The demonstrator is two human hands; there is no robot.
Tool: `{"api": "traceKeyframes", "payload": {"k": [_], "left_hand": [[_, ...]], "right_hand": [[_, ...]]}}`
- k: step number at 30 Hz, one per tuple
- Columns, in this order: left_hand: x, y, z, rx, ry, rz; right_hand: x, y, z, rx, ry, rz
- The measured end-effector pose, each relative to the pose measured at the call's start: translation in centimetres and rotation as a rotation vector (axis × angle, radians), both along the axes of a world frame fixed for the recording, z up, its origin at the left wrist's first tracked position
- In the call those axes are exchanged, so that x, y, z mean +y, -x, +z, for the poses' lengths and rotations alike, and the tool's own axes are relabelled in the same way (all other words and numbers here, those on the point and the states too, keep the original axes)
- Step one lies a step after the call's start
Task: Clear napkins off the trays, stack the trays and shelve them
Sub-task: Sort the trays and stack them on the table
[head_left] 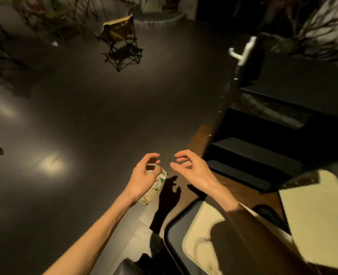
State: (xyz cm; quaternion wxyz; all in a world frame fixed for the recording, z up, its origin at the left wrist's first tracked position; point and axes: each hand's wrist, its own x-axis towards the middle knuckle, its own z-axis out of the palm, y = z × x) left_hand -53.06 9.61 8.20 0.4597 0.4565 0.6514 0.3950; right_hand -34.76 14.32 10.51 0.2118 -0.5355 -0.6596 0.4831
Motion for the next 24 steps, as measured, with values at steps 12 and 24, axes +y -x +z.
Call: {"api": "traceKeyframes", "payload": {"k": [12, 24], "left_hand": [[-6.1, -20.5, -1.6, -0.011, 0.131, -0.303], [-13.1, -30.2, -9.2, 0.088, 0.489, -0.355]], "right_hand": [[-15.2, -25.3, -3.5, 0.083, 0.159, -0.55], [-21.1, -37.6, -12.4, 0.065, 0.355, -0.874]]}}
